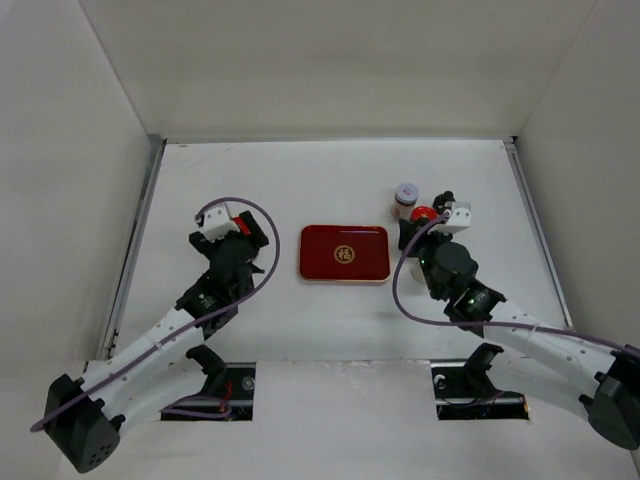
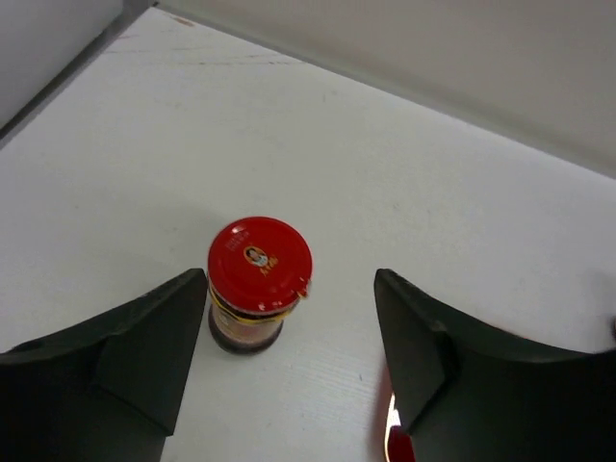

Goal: Organize the condiment bottles

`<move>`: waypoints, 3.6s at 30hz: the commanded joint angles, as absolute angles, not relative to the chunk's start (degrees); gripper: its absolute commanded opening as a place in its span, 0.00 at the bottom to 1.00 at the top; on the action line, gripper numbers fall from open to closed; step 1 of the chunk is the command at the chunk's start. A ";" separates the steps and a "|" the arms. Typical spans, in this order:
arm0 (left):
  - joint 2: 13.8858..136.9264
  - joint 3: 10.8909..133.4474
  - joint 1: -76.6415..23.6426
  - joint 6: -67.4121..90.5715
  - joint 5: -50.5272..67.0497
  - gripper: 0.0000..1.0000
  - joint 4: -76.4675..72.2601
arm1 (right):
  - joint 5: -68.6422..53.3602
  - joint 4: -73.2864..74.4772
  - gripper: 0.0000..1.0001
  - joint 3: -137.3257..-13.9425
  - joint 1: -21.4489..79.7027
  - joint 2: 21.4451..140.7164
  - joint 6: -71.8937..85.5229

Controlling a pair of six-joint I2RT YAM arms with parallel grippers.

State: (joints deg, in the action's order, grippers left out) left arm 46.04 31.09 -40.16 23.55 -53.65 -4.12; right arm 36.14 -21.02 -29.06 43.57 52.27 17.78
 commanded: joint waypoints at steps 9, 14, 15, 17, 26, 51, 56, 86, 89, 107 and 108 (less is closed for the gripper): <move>63.09 36.74 -30.72 24.43 -48.26 0.95 -6.06 | 33.93 -24.70 1.00 -30.32 44.08 55.98 17.23; 68.11 37.70 -28.08 24.52 -46.59 0.95 -8.43 | 33.75 -24.87 1.00 -30.67 44.51 56.78 17.05; 68.90 37.71 -27.47 24.70 -46.15 0.95 -8.79 | 33.84 -25.05 1.00 -30.59 44.60 56.78 17.05; 70.57 38.14 -26.41 25.13 -44.40 0.94 -9.23 | 33.66 -25.31 1.00 -30.41 44.43 56.78 17.31; 73.56 38.06 -24.56 28.48 -39.64 0.70 -10.11 | 32.96 -25.57 1.00 -29.88 44.43 55.90 17.40; 75.75 47.63 -46.89 24.61 -39.47 0.45 -21.97 | 30.50 -25.67 0.61 -29.18 42.23 56.16 18.28; 81.38 49.66 -46.71 22.76 -38.94 0.45 -24.35 | 31.03 -24.43 0.32 -29.71 42.23 56.25 18.37; 91.41 48.87 -47.59 17.23 -45.44 0.82 -32.87 | 39.04 -3.43 1.00 -41.48 29.59 66.26 17.31; 89.92 47.90 -48.03 17.05 -45.44 0.89 -33.13 | 33.15 -2.73 1.00 -43.68 27.03 70.47 17.49; 67.95 35.78 -52.51 17.58 -45.70 0.93 -34.80 | 28.21 -2.28 0.89 -47.55 24.83 79.54 18.81; 66.72 34.55 -52.60 17.67 -45.88 0.93 -34.80 | 28.21 -2.29 0.82 -47.90 24.48 79.72 18.81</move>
State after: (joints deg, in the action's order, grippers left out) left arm 70.04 37.32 -51.57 17.32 -45.17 -32.80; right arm 28.86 -1.39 -44.97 25.19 79.37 18.15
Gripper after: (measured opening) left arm 0.932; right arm 0.848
